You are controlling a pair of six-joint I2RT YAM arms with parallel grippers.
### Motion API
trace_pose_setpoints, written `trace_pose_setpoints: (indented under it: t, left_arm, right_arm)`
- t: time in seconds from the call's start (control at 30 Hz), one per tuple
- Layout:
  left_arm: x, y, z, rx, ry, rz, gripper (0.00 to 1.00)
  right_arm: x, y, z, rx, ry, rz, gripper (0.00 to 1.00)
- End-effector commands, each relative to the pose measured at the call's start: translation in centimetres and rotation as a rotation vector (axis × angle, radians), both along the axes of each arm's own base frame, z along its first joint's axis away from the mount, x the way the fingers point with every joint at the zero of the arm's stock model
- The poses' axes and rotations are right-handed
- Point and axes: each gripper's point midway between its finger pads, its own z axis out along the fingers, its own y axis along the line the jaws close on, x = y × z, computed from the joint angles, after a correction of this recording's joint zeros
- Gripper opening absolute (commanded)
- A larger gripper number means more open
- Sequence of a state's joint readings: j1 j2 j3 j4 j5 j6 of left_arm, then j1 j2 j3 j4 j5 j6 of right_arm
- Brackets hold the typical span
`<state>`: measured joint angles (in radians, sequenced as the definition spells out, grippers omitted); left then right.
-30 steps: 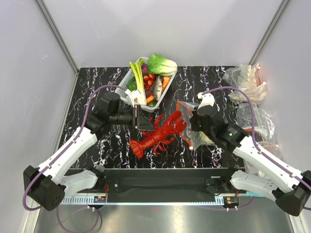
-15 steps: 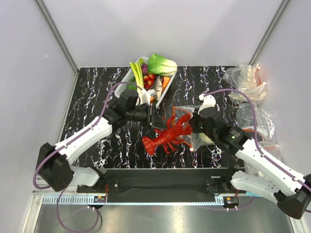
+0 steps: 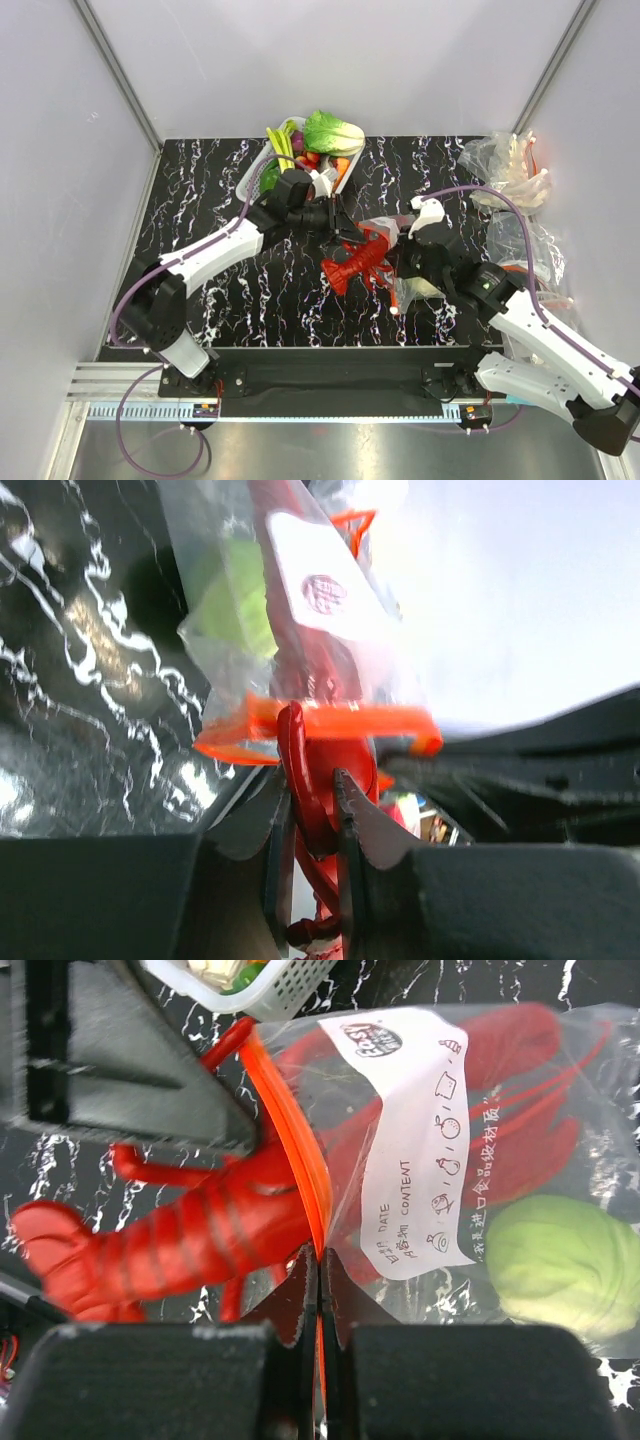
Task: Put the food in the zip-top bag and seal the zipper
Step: Place the fake lobster in the zipper food storage bag.
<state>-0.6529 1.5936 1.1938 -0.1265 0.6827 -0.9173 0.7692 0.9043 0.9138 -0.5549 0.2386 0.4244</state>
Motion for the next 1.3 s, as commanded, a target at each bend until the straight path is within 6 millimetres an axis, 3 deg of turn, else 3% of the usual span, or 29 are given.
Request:
trace_pose_setpoints:
  t: [0.0, 0.1, 0.37, 0.63, 0.77, 0.87, 1.1, 1.27]
  left_arm:
    - [2.7, -1.6, 3.2, -0.1, -0.084, 0.064, 0.0]
    - [3.8, -1.9, 2.1, -0.12, -0.058, 0.123, 0.0]
    - [5.9, -2.3, 2.2, -0.188, -0.037, 0.271, 0.0]
    - [5.6, -3.9, 1.8, -0.151, -0.069, 0.301, 0.0]
    - [5.8, -3.1, 1.7, -0.109, -0.105, 0.33, 0.0]
    - [6.2, -2.4, 1.8, -0.072, -0.139, 0.356, 0.0]
    - [6.5, -2.9, 2.6, -0.07, -0.164, 0.35, 0.0]
    - [6.3, -3.5, 3.0, -0.094, -0.148, 0.328, 0.0]
  right_arm:
    - [-0.5, 0.7, 2.3, 0.083, -0.025, 0.03, 0.0]
    - [-0.9, 1.0, 2.9, 0.114, -0.026, 0.046, 0.0]
    - [-1.2, 2.6, 3.5, 0.16, 0.003, 0.101, 0.0]
    - [-1.2, 3.1, 4.8, 0.199, -0.004, 0.106, 0.0]
    - [-0.6, 1.5, 5.4, 0.148, -0.027, 0.041, 0.09]
    - [-0.9, 1.3, 5.2, 0.131, -0.013, 0.043, 0.29]
    - [-0.9, 0.8, 2.7, 0.055, 0.055, 0.025, 0.57]
    - [-2.2, 1.5, 0.9, 0.044, 0.098, 0.1, 0.58]
